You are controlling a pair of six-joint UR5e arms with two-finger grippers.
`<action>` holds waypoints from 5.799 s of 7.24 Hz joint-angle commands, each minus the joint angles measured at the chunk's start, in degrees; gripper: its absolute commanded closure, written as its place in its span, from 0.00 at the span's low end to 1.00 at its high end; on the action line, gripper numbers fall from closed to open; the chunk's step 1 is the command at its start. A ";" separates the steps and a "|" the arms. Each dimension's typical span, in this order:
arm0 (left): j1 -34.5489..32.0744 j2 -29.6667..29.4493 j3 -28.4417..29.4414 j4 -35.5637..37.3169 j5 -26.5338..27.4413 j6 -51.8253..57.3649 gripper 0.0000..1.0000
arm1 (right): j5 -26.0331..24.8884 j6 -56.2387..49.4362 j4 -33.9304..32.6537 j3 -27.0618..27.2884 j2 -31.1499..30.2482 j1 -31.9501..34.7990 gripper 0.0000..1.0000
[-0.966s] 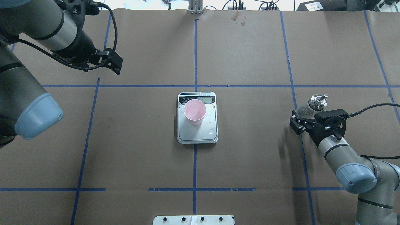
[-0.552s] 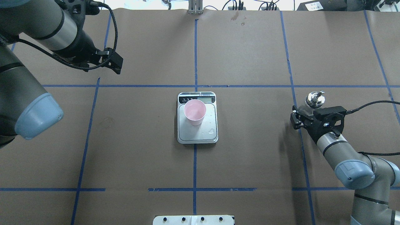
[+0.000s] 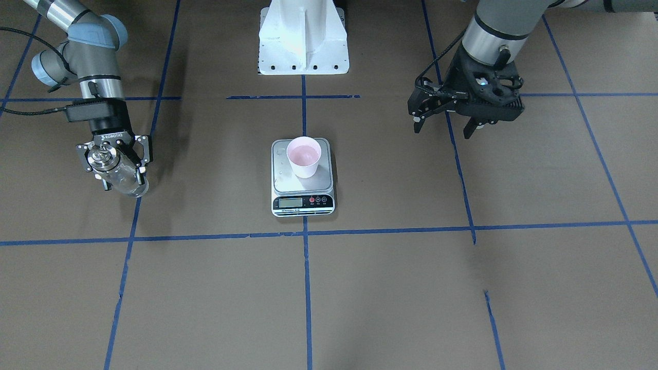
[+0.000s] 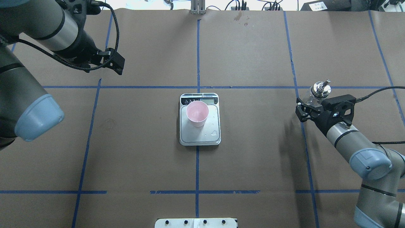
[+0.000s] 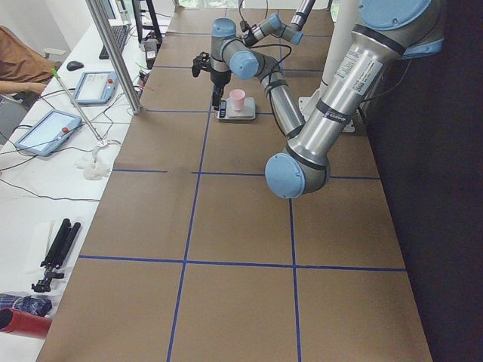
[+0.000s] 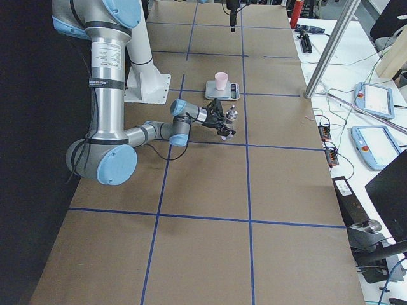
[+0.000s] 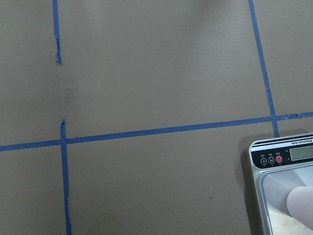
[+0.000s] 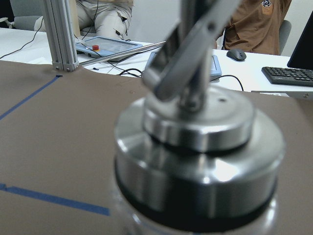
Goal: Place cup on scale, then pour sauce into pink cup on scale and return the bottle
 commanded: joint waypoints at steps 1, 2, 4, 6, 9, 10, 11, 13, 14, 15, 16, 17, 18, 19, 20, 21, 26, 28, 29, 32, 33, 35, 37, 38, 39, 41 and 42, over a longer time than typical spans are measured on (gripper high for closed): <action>-0.10 0.07 -0.37 0.06 0.00 0.03 0.00 | -1.53 -2.12 -8.11 4.18 2.96 1.76 1.00; -0.71 0.25 -0.37 -0.11 0.00 0.72 0.00 | -4.24 -5.61 -13.89 4.11 6.98 1.42 1.00; -4.03 1.82 -0.28 -0.12 -0.17 6.92 0.00 | -5.05 -12.45 -19.28 4.37 11.39 1.41 1.00; -9.91 6.11 -0.37 -0.11 -0.53 19.11 0.00 | -6.29 -20.92 -30.16 7.17 16.67 1.68 1.00; -23.25 13.33 3.46 -0.64 -2.18 49.66 0.00 | -6.12 -28.75 -31.09 7.27 18.09 1.68 1.00; -27.39 14.91 7.67 -0.90 -3.24 58.73 0.00 | -6.55 -29.37 -31.09 7.27 18.27 1.68 1.00; -29.61 16.15 11.89 -3.95 -3.25 67.35 0.00 | -8.65 -29.38 -31.27 6.92 18.18 1.33 1.00; -34.37 18.00 17.97 -9.68 -3.52 69.02 0.00 | -15.30 -32.52 -33.72 6.92 18.18 -2.16 1.00; -34.38 18.87 19.56 -10.48 -3.43 69.19 0.00 | -21.44 -34.54 -34.68 6.14 18.18 -5.23 1.00; -34.29 22.28 19.49 -10.75 -3.34 69.20 0.00 | -25.24 -36.48 -36.52 5.96 18.18 -7.09 1.00; -34.29 23.27 20.10 -11.27 -3.43 69.20 0.00 | -27.71 -39.37 -37.32 5.95 18.18 -8.76 1.00; -34.29 23.36 22.37 -12.58 -3.51 69.02 0.00 | -31.74 -41.83 -37.85 5.35 18.18 -10.87 1.00; -34.29 23.54 23.43 -13.03 -3.52 69.02 0.00 | -32.48 -41.94 -39.86 5.34 18.61 -11.32 1.00; -34.29 23.63 23.45 -13.03 -3.52 69.02 0.00 | -33.01 -41.95 -43.97 5.17 19.92 -11.85 1.00; -34.29 23.72 23.45 -13.03 -3.52 69.11 0.00 | -34.32 -41.95 -47.58 4.47 21.94 -12.03 1.00; -34.38 23.80 23.53 -13.12 -3.52 69.02 0.00 | -35.37 -42.03 -51.09 3.59 23.44 -12.21 1.00; -34.29 23.72 23.62 -13.39 -3.43 69.02 0.00 | -40.21 -47.00 -56.40 -4.76 28.02 -12.65 1.00; -34.29 23.72 24.14 -15.14 -3.34 69.11 0.00 | -42.50 -50.47 -56.40 -5.55 28.55 -12.73 1.00; -34.29 23.54 24.50 -15.41 -3.34 69.11 0.00 | -44.16 -51.60 -56.40 -7.30 28.90 -12.82 1.00; -34.29 23.28 25.46 -16.02 -3.34 69.11 0.00 | -47.15 -57.92 -56.40 -8.55 29.96 -13.00 1.00; -34.29 23.19 26.25 -17.33 -3.34 69.11 0.00 | -48.03 -58.12 -56.40 -8.63 29.96 -13.26 1.00; -34.29 22.93 27.40 -17.69 -3.34 69.11 0.00 | -49.62 -59.34 -56.49 -9.07 30.04 -13.44 1.00; -34.29 22.93 27.40 -17.69 -3.34 69.11 0.00 | -49.71 -59.35 -56.40 -9.07 30.04 -13.53 1.00; -34.29 22.84 27.40 -17.69 -3.34 69.11 0.00 | -49.80 -59.35 -56.40 -8.99 30.04 -13.53 1.00; -34.29 22.84 27.31 -17.78 -3.34 69.11 0.00 | -50.32 -59.35 -56.49 -8.99 30.04 -13.53 1.00; -34.29 22.75 27.31 -17.87 -3.34 69.11 0.00 | -51.20 -59.35 -56.49 -9.07 30.04 -13.70 1.00; -34.29 22.75 27.31 -17.87 -3.34 69.11 0.00 | -51.38 -59.35 -56.49 -9.07 29.96 -13.79 1.00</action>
